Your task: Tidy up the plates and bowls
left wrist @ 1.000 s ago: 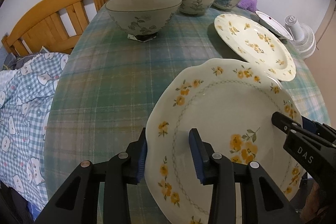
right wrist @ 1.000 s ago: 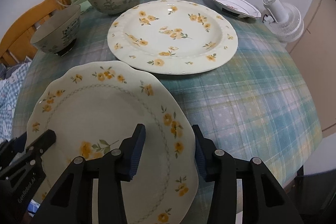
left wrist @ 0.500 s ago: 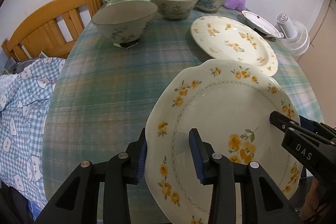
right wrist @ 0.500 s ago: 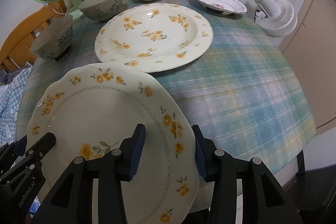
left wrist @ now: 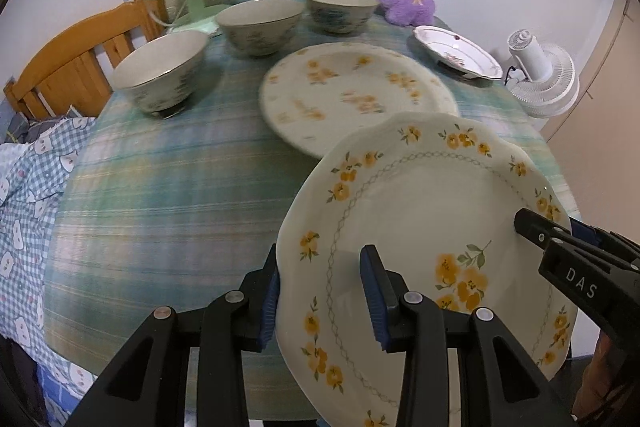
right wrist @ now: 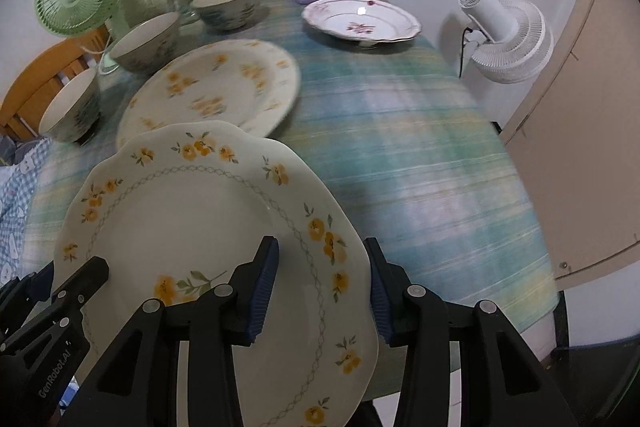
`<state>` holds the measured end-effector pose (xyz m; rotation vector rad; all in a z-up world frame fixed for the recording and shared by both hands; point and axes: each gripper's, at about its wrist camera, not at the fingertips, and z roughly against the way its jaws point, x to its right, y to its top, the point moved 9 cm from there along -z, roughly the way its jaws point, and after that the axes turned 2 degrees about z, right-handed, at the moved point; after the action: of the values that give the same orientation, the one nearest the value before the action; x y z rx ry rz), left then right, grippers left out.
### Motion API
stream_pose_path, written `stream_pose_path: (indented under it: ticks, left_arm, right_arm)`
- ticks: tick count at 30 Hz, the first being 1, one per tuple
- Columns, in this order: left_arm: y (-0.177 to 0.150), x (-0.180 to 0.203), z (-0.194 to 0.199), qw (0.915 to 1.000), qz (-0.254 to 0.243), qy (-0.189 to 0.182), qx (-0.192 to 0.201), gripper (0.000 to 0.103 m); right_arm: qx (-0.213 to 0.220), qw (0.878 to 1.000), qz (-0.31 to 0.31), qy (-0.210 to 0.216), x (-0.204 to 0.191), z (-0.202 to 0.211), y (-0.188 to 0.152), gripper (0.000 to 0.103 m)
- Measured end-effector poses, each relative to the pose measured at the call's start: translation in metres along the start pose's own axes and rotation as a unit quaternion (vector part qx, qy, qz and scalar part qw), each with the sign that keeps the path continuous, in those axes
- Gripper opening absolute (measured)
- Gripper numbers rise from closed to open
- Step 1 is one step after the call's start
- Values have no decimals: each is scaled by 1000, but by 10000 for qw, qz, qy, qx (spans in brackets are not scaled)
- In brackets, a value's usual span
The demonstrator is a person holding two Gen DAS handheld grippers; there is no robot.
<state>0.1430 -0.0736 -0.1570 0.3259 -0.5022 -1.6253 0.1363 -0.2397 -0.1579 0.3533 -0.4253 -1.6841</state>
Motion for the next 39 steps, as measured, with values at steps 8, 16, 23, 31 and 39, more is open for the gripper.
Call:
stream_pose_path:
  ticks: [8,16,23,31,39]
  left_arm:
    - [7,60,-18,10000,-22,-30,-39,37]
    - [12,106,-40,9998,-145,-50,-137,37]
    - [21,127,-57,9996,-235,13,-178,37]
    - [31,136,-75,9995,-239,104,-205,37]
    - [33,138,-80,9992,-244,200,-259,49]
  right_arm:
    - [-11,10000,-10,-22,64,-14,14,46]
    - [-125,9997,-166,-86,119,-34,18,46]
    - [-191,9993,-296,-81,143,-51,25,46]
    - [-277,9989,-372,-95,155,-69,34,46]
    - [-238,9993,-240,-141,152,-72,39,49]
